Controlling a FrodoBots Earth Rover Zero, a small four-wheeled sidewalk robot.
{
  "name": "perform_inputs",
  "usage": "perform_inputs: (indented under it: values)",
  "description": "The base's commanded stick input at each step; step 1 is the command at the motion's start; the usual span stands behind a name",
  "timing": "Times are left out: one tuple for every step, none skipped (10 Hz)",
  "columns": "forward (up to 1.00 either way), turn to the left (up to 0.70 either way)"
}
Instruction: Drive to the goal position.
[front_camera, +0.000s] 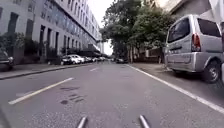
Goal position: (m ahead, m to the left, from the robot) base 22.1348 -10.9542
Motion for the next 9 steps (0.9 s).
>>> perform_inputs:
  values:
    - [0.7, 0.0]
    - [0.7, 0.0]
    - [0.7, 0.0]
    - [0.7, 0.0]
    - [0.7, 0.0]
    - [0.7, 0.0]
    - [0.7, 0.0]
    - [0.7, 0.0]
    - [0.7, 0.0]
